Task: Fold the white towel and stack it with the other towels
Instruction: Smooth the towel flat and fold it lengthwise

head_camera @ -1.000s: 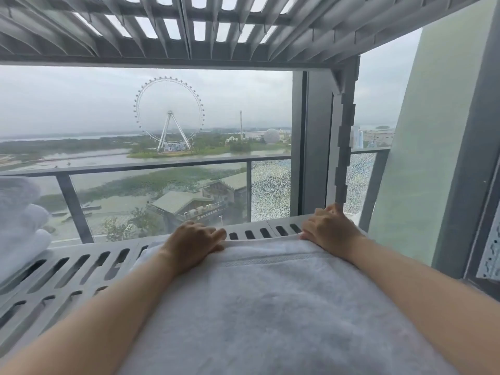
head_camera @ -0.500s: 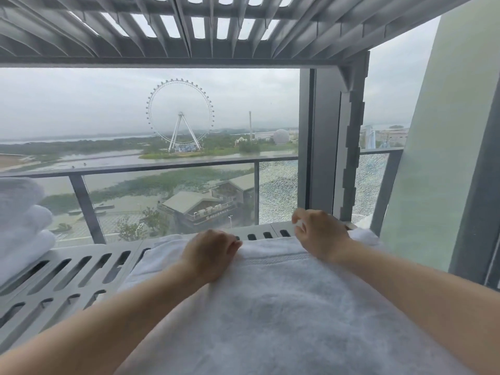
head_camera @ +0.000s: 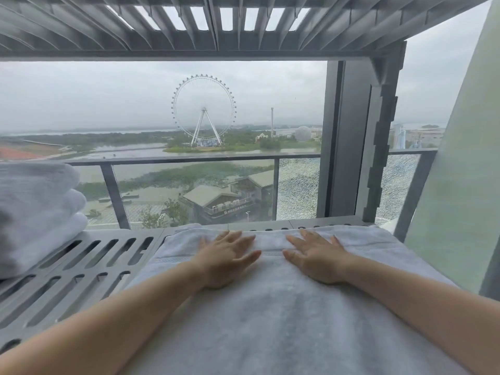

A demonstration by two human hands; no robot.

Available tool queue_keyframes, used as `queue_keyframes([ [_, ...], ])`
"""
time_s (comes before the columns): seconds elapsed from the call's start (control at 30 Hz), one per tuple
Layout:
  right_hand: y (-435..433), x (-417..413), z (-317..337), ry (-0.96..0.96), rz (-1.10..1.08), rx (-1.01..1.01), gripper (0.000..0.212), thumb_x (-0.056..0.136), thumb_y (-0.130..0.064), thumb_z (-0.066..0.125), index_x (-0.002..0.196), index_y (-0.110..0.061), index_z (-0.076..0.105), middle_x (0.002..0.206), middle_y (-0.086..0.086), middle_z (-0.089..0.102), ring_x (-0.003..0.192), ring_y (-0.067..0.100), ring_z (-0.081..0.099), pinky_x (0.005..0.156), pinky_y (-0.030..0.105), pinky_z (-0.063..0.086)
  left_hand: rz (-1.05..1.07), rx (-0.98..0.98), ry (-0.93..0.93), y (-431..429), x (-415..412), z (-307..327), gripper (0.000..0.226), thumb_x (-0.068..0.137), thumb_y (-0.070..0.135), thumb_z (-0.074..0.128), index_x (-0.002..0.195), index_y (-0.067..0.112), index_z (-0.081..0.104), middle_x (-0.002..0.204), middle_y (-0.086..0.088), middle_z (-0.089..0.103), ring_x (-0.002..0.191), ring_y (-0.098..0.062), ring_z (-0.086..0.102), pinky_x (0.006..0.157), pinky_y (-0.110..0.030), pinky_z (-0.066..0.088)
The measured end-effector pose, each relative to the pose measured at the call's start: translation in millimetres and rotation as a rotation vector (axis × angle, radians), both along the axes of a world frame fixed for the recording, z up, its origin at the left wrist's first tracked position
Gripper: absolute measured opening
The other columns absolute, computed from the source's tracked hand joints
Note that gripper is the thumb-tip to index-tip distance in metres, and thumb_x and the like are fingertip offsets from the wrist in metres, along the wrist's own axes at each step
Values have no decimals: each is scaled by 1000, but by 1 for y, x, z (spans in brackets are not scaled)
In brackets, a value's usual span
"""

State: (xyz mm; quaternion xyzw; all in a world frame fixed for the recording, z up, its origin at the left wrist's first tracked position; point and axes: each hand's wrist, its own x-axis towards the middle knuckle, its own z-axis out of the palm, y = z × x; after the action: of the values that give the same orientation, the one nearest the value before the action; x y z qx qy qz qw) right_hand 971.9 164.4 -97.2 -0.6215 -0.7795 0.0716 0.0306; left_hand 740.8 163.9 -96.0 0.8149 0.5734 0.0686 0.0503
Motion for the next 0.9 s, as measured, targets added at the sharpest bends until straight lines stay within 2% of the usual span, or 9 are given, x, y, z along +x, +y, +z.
queue_keyframes([
  [0.1, -1, -1, 3, -9, -15, -17, 65, 89, -65, 16, 147, -36, 8, 158, 0, -4, 144, 13, -8, 112, 50, -12, 98, 87, -10, 14, -33, 12, 48, 96, 51, 22, 139, 33, 33, 152, 8, 28, 141, -14, 20, 111, -61, 14],
  [0.17, 0, -6, 7, -25, -14, -15, 65, 91, -63, 17, 147, -32, 9, 158, -1, -2, 144, 14, -7, 111, 51, -12, 147, 119, 64, 20, -55, 20, 41, 98, 41, 25, 135, 31, 39, 147, 9, 37, 136, -16, 32, 107, -65, 15],
  [0.27, 7, -20, 18, 20, 20, 43, 60, 96, -53, 23, 147, -23, 17, 158, -1, 10, 144, 15, 5, 113, 53, -5, 164, 180, 142, 27, -74, 27, 33, 97, 40, 32, 123, 26, 46, 135, 8, 47, 123, -17, 46, 102, -58, 25],
  [0.4, 24, -42, 25, 160, 67, 44, 51, 97, -43, 33, 144, -22, 28, 154, 0, 25, 141, 20, 22, 116, 45, 12, 97, 193, 160, 35, -80, 35, 30, 94, 43, 42, 110, 19, 49, 124, 1, 53, 110, -16, 48, 96, -36, 37],
  [0.53, 40, -61, 22, 272, 110, 27, 47, 97, -37, 39, 141, -20, 35, 149, 4, 35, 134, 23, 34, 112, 35, 25, 38, 153, 243, 41, -83, 34, 34, 96, 44, 35, 105, 18, 55, 115, 2, 54, 114, -17, 49, 103, -36, 34],
  [0.63, 45, -63, 16, 319, 109, 103, 40, 94, -35, 45, 131, -20, 48, 137, 6, 43, 125, 24, 42, 107, 34, 31, -2, 201, 172, 44, -93, 31, 28, 95, 45, 37, 91, 25, 56, 94, 8, 48, 98, -15, 49, 94, -35, 37],
  [0.77, 50, -58, 12, 276, 77, 148, 36, 91, -42, 47, 119, -20, 54, 127, 7, 45, 123, 24, 38, 104, 39, 32, 38, 178, 11, 51, -104, 32, 24, 95, 42, 40, 76, 28, 47, 83, 7, 50, 83, -16, 52, 79, -35, 44],
  [0.87, 52, -59, 12, 214, 20, 183, 34, 92, -43, 45, 111, -16, 53, 127, 9, 43, 123, 26, 35, 102, 42, 32, 185, 64, -204, 55, -111, 29, 7, 92, 25, 49, 87, 27, 54, 86, 3, 57, 82, -18, 55, 72, -32, 42],
  [0.9, 52, -60, 12, 191, -5, 195, 35, 93, -41, 42, 113, -14, 52, 130, 10, 42, 125, 26, 34, 103, 43, 31, 225, 32, -286, 55, -114, 28, 9, 89, 19, 52, 95, 25, 55, 86, 1, 58, 79, -18, 55, 70, -31, 42],
])
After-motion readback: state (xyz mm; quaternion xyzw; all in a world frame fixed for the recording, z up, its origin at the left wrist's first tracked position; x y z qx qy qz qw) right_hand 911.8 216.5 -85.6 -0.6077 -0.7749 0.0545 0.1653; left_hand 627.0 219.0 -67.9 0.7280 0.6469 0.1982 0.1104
